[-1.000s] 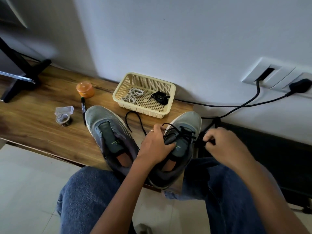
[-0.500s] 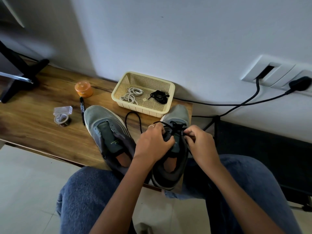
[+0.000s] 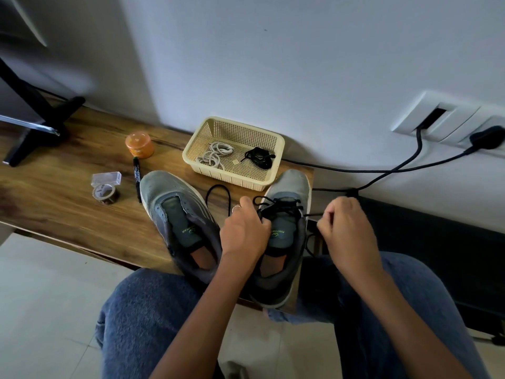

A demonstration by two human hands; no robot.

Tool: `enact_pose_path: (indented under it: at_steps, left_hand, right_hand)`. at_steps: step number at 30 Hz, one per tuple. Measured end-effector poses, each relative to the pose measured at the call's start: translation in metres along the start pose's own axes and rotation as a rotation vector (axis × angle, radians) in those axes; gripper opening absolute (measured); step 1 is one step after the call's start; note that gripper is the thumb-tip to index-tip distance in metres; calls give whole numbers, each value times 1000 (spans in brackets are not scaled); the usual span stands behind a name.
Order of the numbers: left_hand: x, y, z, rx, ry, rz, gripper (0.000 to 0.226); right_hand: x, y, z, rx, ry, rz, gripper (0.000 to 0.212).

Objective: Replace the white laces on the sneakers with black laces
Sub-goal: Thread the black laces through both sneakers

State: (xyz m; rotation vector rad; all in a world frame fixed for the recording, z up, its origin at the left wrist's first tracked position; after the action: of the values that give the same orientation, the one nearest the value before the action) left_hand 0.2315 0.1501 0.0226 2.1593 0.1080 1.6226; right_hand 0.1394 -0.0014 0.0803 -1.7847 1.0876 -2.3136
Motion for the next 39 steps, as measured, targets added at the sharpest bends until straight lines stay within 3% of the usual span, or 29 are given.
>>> enact_pose_path:
  at_steps: [9,15,21,25,31,35,39]
  left_hand:
    - [-3,-2,1,8,-19,-5,23]
    - [-2,-1,0,6,-34,1,26]
    - [-11,4,-2,-68,-163,-100,41]
    - [-11,2,3,-62,-185,-308,45]
    - [15,6,8,-181,40,-430,30]
    - [31,11,4,-282,159,-594,31]
    - [38,21,-2,-367,142,-759,28]
  right_hand:
    - [62,16,3,-27,237,82,12]
    - [70,13,-2,0,268,121,10]
    - [50,26,4,-78,89,107,7]
    - [32,24,1,-101,-29,175,7]
    - [2,11,-9,-82,-141,274,9]
    - [0,-8,-8,-51,-111,415,10]
    - [-9,-39,1,29,-188,517,33]
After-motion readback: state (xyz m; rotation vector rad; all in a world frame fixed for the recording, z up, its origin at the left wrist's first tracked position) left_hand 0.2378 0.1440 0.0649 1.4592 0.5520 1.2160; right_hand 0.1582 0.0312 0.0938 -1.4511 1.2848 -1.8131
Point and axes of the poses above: each hand's wrist, its own z-axis towards the middle knuckle, its own x-axis out of the back of the hand, y = z × x, the point moved 8 cm from there along z, towards the middle knuckle, and after that the axes turned 11 degrees about z, right-handed, at the moved point
